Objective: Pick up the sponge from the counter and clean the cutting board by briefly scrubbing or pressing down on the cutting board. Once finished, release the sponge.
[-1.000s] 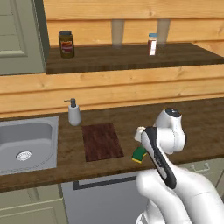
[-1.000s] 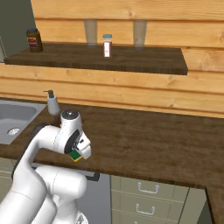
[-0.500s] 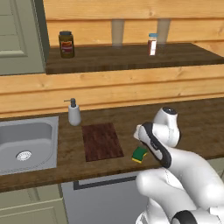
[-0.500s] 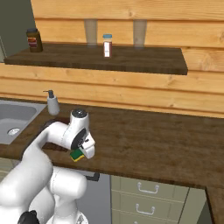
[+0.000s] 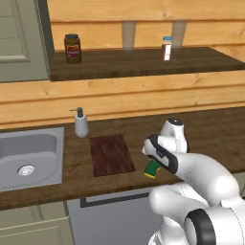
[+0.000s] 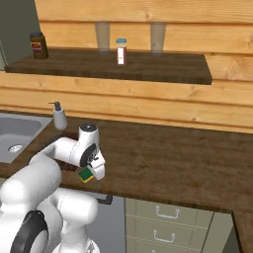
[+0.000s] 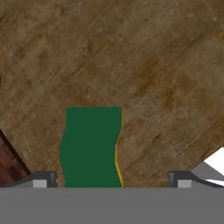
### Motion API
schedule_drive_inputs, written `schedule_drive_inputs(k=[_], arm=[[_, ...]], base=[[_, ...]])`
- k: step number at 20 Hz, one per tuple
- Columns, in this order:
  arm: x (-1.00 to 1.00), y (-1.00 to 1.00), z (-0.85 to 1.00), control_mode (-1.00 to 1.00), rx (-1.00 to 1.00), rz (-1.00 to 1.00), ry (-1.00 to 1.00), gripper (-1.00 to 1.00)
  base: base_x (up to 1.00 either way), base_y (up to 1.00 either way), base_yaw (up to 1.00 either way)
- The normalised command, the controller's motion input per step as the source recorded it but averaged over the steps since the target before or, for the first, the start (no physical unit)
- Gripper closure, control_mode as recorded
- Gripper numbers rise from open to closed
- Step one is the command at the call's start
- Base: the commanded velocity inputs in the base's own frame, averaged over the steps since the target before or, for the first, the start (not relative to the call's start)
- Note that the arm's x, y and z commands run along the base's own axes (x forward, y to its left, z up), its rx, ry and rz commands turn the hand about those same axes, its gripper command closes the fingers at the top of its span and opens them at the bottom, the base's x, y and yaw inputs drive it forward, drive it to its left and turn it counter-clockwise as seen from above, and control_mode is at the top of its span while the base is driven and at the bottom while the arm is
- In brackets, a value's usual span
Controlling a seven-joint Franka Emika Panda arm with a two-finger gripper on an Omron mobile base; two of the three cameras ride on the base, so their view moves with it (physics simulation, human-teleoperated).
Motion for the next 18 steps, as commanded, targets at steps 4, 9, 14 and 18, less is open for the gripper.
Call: schedule_drive_inputs(k=[4, 9, 14, 18], arm=[[0.11, 0.09, -0.34, -1.0, 0.0, -0.05, 0.0, -1.0], [0.11, 0.0, -0.41, -1.0, 0.01, -0.03, 0.05, -1.0], [0.12, 0.02, -0.43, -1.0, 0.0, -0.04, 0.06, -1.0], [0.05, 0.04, -0.21, -1.0, 0.04, -0.04, 0.0, -1.0]], base=[[0.0, 0.0, 0.0], [0.0, 0.0, 0.0], [0.0, 0.0, 0.0], [0.0, 0.0, 0.0]])
